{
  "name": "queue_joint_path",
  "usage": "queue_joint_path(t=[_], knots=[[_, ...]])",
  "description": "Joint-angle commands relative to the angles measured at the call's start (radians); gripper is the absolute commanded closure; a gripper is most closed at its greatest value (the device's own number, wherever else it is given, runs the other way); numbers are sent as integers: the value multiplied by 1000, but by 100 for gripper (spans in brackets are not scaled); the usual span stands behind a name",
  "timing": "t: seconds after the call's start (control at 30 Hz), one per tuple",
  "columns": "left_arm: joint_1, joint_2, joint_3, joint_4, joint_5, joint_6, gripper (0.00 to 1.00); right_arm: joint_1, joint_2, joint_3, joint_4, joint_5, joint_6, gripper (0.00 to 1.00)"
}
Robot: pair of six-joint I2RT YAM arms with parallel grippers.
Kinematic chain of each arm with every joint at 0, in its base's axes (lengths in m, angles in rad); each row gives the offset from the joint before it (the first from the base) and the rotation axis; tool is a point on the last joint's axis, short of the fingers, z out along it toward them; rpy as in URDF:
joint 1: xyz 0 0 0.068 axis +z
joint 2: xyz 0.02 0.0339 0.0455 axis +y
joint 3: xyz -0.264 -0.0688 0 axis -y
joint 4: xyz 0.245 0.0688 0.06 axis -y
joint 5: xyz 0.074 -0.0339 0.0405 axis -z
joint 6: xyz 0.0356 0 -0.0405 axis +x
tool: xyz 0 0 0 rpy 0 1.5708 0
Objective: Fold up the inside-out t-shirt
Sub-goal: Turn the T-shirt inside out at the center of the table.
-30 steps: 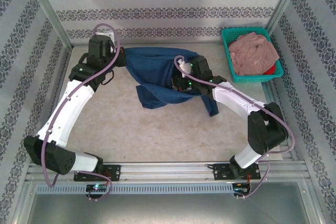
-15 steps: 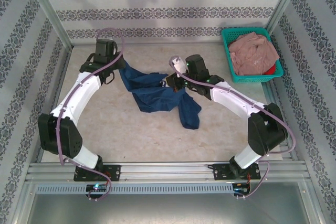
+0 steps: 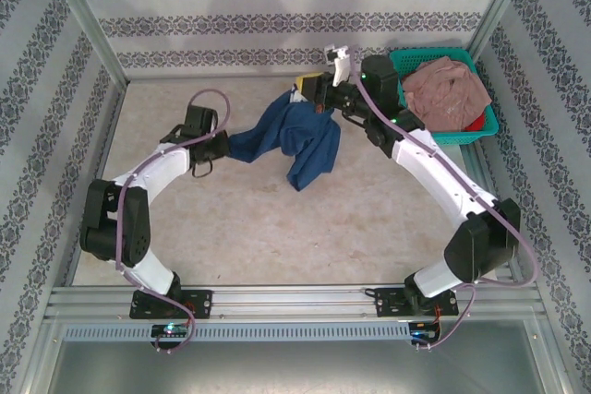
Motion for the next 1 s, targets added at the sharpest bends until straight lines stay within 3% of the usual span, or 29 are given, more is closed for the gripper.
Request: queue_joint_path(t=[0.0, 0.07, 0.2, 0.37, 0.57, 0.67, 0.73, 0.8, 0.87, 0.97], knots=[[1, -46, -96, 83, 157, -61, 84, -20, -48, 13, 24, -67, 10, 100], [2, -111, -141, 133, 192, -76, 62, -36, -58, -19, 17, -111, -15, 100], [0, -217, -190, 314, 234, -74, 31, -69, -73, -80, -8, -176, -65, 100], [-47, -137, -138, 509, 469, -10, 21, -113, -78, -141, -18, -246, -98, 100], [-160, -10, -7, 482, 593, 80, 16, -141, -81, -182, -28, -268, -105, 100], [-192, 62, 60, 454, 611, 87, 20, -142, -85, -196, -18, -271, -98, 100], [-201, 112, 106, 441, 635, 78, 31, -143, -93, -197, -18, -259, -87, 100], [-202, 165, 149, 430, 638, 59, 56, -149, -106, -191, -16, -257, -72, 100], [-186, 187, 172, 362, 542, 50, 80, -159, -130, -184, -13, -256, -57, 100], [-115, 175, 120, 414, 482, -60, 100, -186, -187, -186, -13, -245, -30, 100]])
